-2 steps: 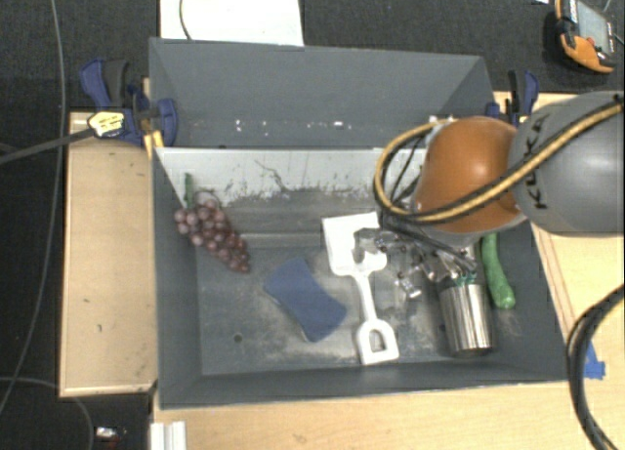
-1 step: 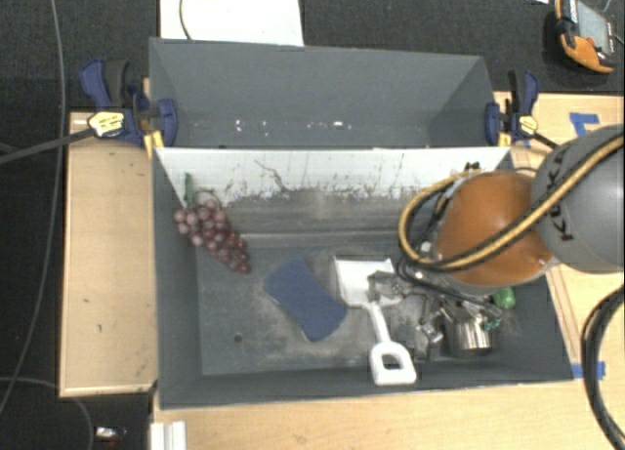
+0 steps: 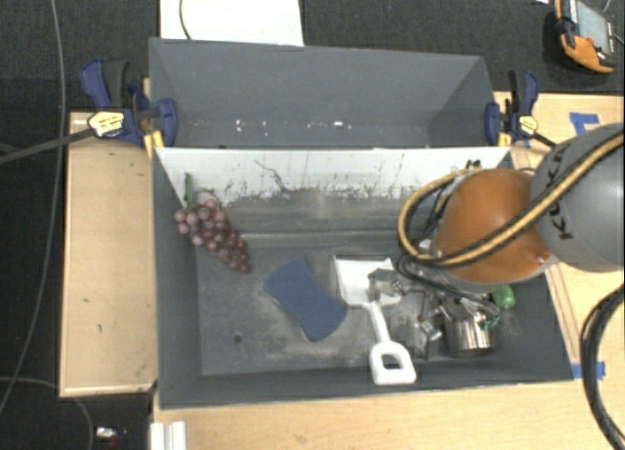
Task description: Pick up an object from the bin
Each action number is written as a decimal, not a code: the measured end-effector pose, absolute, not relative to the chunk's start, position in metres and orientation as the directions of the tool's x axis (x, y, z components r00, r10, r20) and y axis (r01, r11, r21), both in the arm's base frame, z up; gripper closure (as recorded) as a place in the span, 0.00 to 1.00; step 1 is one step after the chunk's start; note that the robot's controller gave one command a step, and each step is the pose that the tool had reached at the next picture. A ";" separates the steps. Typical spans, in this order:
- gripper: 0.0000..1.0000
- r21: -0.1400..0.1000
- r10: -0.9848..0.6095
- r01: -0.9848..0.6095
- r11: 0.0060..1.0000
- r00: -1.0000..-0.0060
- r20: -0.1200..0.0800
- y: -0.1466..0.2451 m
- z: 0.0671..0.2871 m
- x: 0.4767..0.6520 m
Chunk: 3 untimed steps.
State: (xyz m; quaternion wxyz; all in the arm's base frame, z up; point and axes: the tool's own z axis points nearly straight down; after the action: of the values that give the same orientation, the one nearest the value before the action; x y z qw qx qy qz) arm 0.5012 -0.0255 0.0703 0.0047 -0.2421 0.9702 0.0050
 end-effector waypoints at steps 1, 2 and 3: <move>0.00 0.011 -0.362 -0.363 0.932 -0.932 -0.007 -0.026 0.070 0.526; 0.00 0.010 -0.399 -0.399 0.917 -0.917 -0.009 -0.012 0.070 0.512; 0.00 0.009 -0.246 -0.247 0.969 -0.969 -0.016 -0.030 0.071 0.545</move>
Offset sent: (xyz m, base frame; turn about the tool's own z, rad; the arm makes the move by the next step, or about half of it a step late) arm -0.0106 0.0190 -0.0003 0.0388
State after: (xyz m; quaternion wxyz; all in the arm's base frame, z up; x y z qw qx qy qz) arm 0.5452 -0.0297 0.0705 0.0075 -0.1242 0.9922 0.0053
